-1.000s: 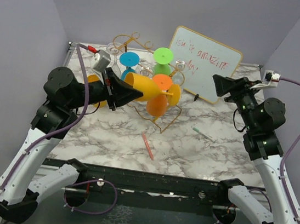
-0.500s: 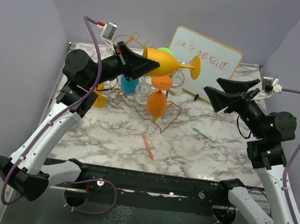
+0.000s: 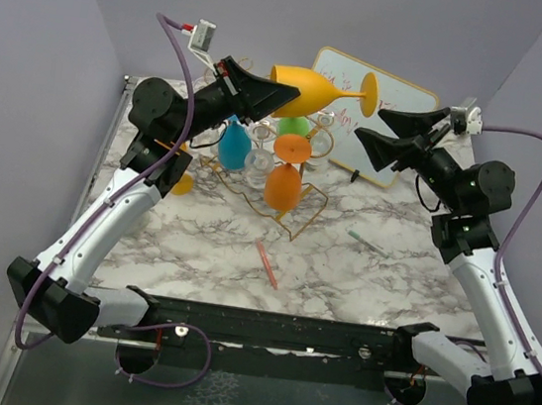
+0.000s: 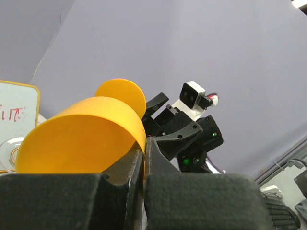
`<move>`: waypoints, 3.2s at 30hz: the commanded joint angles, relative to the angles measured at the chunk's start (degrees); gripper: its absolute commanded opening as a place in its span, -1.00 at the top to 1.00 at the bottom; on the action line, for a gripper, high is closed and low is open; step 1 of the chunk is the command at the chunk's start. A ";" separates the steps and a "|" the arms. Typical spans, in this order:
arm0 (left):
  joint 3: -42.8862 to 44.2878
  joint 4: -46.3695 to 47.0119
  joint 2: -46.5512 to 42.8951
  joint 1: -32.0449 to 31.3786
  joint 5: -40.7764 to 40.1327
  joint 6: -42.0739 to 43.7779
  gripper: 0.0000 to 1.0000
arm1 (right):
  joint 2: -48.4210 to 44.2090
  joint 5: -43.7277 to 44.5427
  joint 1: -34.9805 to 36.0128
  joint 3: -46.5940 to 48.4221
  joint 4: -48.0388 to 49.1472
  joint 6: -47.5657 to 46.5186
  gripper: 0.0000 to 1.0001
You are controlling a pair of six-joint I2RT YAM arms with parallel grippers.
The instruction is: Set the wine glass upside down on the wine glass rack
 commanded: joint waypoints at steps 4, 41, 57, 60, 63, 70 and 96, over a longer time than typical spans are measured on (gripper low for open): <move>1.54 5.92 3.87 -0.76 -2.05 -6.67 1.00 | 2.36 -2.76 0.02 -0.42 14.74 -9.28 -0.42; 2.12 10.74 7.86 -5.16 -2.63 -10.27 -0.43 | 3.32 24.75 0.05 -3.13 26.28 -28.98 0.99; 10.84 -1.61 9.32 -5.07 -3.76 -3.23 -0.61 | 3.87 28.37 0.05 -1.21 27.36 -59.13 0.98; 14.55 -4.86 11.08 -5.15 -3.77 -1.91 -0.62 | 3.82 27.89 0.05 -0.92 25.30 -62.99 0.99; 19.72 -7.85 13.82 -5.56 -3.79 -0.58 -0.63 | 3.73 26.16 0.11 -1.03 23.79 -66.51 0.99; 35.35 -13.30 23.01 -8.98 -3.25 2.24 -0.64 | 3.65 19.31 0.07 -0.92 23.09 -69.49 0.99; 61.29 -34.23 38.75 -18.68 -18.12 12.54 0.10 | 4.71 5.50 0.06 1.98 18.96 -84.70 0.99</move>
